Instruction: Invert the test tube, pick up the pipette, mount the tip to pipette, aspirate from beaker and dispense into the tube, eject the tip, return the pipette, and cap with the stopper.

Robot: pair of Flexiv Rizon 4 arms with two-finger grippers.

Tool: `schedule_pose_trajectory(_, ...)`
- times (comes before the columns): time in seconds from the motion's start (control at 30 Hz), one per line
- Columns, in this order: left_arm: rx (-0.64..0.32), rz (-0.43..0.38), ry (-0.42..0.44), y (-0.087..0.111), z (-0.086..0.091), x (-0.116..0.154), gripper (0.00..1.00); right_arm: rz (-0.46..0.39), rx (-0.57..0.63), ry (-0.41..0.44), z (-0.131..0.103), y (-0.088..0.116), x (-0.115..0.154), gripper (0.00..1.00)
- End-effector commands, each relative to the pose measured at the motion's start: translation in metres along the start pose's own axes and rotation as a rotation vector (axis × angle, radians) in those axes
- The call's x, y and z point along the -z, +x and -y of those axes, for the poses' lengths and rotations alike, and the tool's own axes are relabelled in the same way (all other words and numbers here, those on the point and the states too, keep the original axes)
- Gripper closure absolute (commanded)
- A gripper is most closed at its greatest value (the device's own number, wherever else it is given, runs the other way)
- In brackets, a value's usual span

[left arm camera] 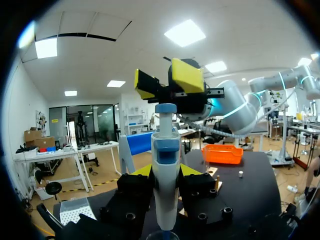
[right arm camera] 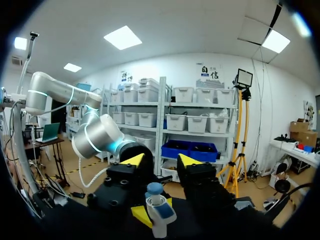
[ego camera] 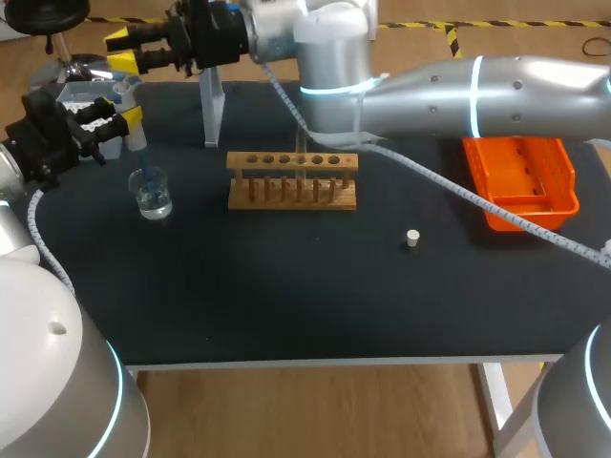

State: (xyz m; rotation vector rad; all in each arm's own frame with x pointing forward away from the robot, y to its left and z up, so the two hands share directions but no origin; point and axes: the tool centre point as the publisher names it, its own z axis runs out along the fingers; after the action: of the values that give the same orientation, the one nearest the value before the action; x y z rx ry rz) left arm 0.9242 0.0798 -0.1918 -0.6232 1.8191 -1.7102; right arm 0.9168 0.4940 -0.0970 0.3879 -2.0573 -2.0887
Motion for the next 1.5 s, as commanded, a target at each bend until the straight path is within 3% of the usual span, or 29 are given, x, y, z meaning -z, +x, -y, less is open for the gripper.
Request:
schedule_pose_trajectory(0.03,0.000,0.003,-0.003,0.000,0.001,-0.001,1.00,0.026,0.002,0.055,-0.009,0.018,0.028,0.00)
schedule_pose_trajectory(0.63,0.000,0.003,-0.003,0.000,0.001,-0.001,1.00,0.123,-0.055,0.259,0.016,0.050,0.160,0.00)
schedule_pose_trajectory(1.07,0.000,0.003,-0.003,0.000,0.001,-0.001,1.00,0.160,-0.048,0.268,0.057,0.056,0.240,0.00)
schedule_pose_trajectory(1.5,0.000,0.003,-0.003,0.000,0.001,-0.001,1.00,0.148,-0.050,0.268,0.092,0.056,0.278,0.00)
